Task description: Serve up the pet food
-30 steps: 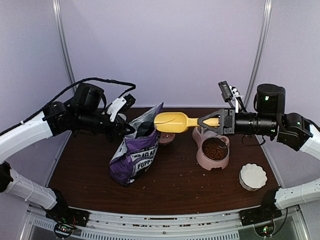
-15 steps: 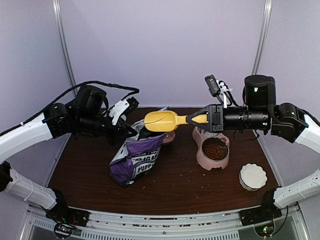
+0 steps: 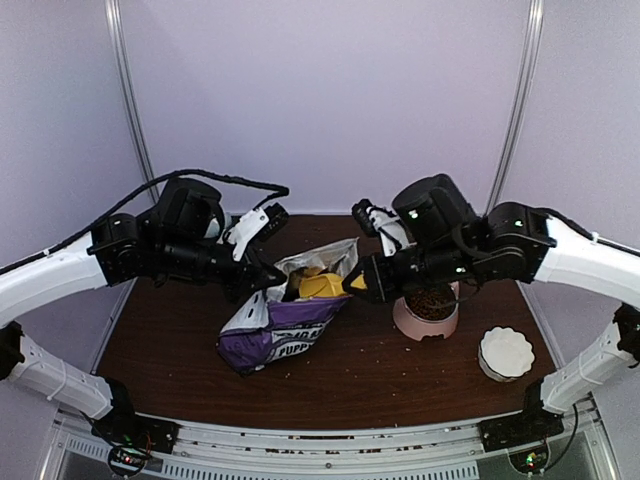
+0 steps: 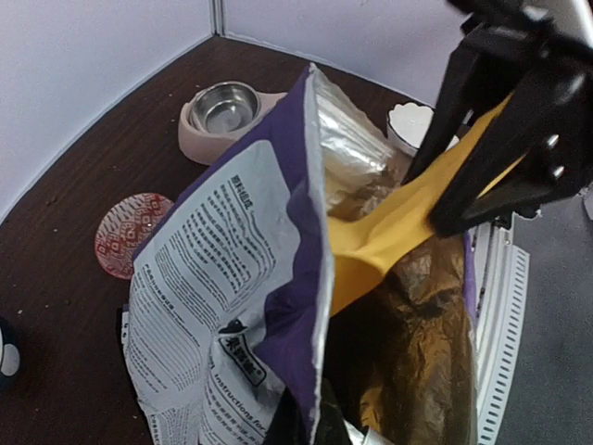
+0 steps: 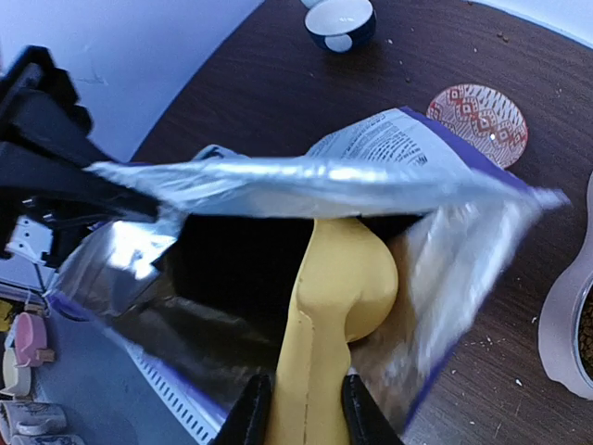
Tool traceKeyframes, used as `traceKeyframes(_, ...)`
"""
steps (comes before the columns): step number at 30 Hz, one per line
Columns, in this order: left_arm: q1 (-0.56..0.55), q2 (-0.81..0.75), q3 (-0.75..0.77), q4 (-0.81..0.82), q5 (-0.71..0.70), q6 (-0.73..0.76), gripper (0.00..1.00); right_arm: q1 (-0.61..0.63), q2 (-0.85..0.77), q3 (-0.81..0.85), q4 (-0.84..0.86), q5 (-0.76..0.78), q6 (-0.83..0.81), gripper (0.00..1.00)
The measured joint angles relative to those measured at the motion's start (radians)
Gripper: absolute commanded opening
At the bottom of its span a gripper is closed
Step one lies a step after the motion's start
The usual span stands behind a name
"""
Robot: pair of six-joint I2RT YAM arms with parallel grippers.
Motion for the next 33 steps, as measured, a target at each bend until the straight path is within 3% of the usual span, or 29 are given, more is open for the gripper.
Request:
traceKeyframes(7,-0.042,0.037,-0.004,0.022,0.084,-0.056,0.0,0.035,0.159,-0.049,0.069,0.119,0.071,0.12)
traceKeyframes(13,-0.106,0.049,-0.003,0.026,0.049,-0.075,0.0,0.054,0.192,-0.087,0.139,0.24,0.109,0.12)
traceKeyframes(15,-0.138,0.06,-0.003,0.033,0.034,-0.087,0.1,0.057,0.169,-0.154,0.206,0.251,0.109,0.13)
traceKeyframes(20,-0.203,0.074,-0.002,0.06,0.042,-0.119,0.51,0.054,0.114,-0.334,0.38,0.244,0.109,0.13)
traceKeyframes(23,-0.223,0.023,-0.004,0.056,0.026,-0.144,0.67,0.05,0.077,-0.429,0.493,0.235,0.109,0.13)
traceKeyframes(29,-0.151,-0.169,-0.018,0.021,-0.098,-0.192,0.72,0.043,0.014,-0.589,0.673,0.195,0.097,0.13)
traceKeyframes(33,0.092,-0.233,-0.103,0.014,-0.102,-0.248,0.72,0.033,-0.014,-0.673,0.77,0.158,0.089,0.13)
